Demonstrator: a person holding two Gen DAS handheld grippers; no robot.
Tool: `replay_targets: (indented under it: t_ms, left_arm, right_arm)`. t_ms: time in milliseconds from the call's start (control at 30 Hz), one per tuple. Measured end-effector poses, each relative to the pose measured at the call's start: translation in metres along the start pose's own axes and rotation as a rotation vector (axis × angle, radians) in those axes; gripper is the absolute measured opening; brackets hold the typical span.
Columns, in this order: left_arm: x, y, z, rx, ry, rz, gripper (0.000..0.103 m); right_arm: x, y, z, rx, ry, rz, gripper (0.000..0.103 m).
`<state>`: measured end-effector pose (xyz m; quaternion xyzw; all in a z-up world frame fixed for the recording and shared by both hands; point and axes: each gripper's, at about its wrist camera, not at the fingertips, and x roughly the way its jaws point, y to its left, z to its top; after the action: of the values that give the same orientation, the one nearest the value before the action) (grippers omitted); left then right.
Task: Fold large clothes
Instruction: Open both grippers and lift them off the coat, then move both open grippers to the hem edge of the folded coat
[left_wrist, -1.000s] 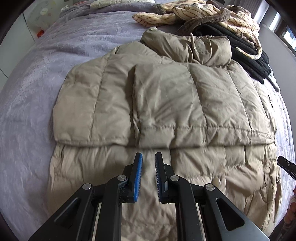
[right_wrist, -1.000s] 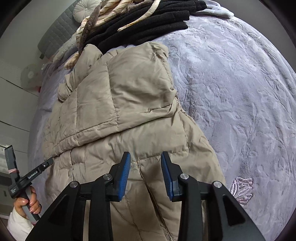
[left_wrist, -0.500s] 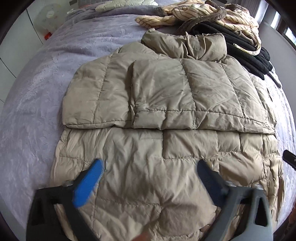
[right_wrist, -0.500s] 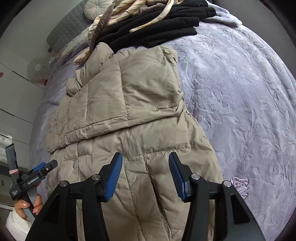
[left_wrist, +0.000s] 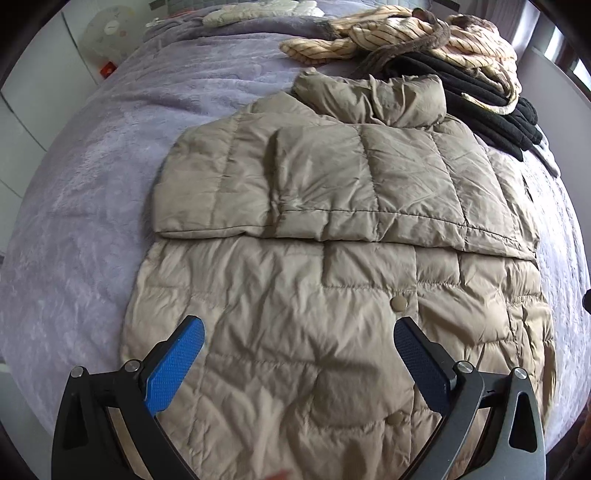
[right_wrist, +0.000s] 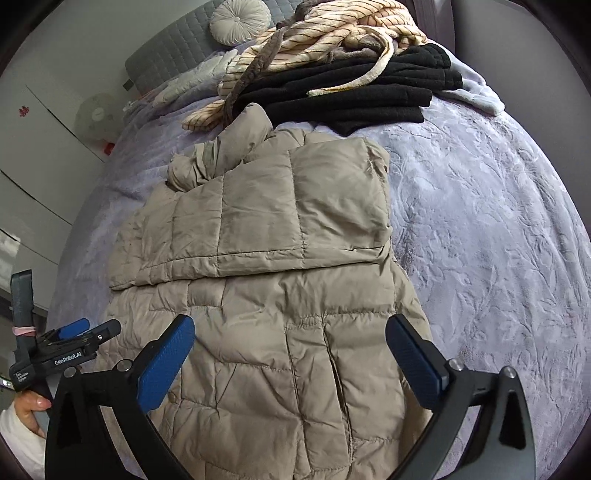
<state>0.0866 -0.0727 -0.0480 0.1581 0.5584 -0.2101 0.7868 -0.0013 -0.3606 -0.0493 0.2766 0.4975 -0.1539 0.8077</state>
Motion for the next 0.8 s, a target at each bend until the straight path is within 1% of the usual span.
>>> replay_targets:
  t_ms: [67,167,267,433,567,700,800]
  left_arm:
    - [-0.008,0.005,-0.005,-0.012,0.006,0.013,0.103]
    - [-0.019,0.012,-0.013,-0.024,0.02,0.004,0.103]
    - [-0.031,0.015,-0.021,-0.05,0.035,0.034,0.103]
    - [-0.05,0.021,-0.038,-0.078,0.041,0.015,0.103]
    - [-0.059,0.027,-0.053,-0.074,0.063,-0.002,0.103]
    - [-0.062,0.042,-0.073,-0.068,0.093,-0.009,0.103]
    - [-0.058,0.063,-0.093,-0.081,0.127,-0.035,0.103]
  right_arm:
    - [-0.005,0.004,-0.002,-0.001,0.019,0.002,0.103]
    - [-0.011,0.005,-0.005,0.026,0.047,0.019,0.103]
    - [-0.016,0.001,-0.009,0.077,0.07,0.052,0.103]
    - [-0.023,0.001,-0.024,0.113,0.106,0.073,0.103]
    - [-0.028,0.002,-0.038,0.167,0.137,0.1,0.103]
    - [-0.033,0.006,-0.055,0.225,0.147,0.111,0.103]
    - [-0.035,0.01,-0.071,0.279,0.148,0.133,0.103]
